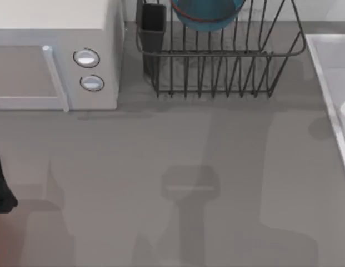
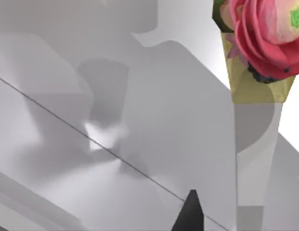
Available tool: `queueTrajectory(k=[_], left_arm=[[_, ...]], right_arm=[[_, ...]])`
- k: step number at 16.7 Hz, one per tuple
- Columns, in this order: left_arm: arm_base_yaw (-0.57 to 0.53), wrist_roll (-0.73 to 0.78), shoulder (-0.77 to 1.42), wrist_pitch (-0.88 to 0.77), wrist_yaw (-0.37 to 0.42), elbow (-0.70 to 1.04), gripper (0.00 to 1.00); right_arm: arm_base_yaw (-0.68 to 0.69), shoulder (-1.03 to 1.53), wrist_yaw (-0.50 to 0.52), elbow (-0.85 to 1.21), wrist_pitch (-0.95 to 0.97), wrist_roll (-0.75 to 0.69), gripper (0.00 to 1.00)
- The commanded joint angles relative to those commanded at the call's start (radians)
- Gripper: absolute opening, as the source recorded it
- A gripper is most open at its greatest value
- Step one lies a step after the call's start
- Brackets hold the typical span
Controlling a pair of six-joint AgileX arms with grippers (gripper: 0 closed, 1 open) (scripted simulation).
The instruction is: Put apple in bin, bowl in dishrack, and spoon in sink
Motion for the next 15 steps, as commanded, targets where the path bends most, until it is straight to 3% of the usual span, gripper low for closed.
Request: queueTrajectory(k=[7,15], left_arm=[[0.000,0.000,0.000,0.000,0.000,0.000,1.00],[0.000,0.000,0.000,0.000,0.000,0.000,1.00]], right_arm=[[0.002,-0.028,0.001,-0.093,0.070,0.002,0.00],[0.002,-0.028,0.001,-0.093,0.070,0.002,0.60]])
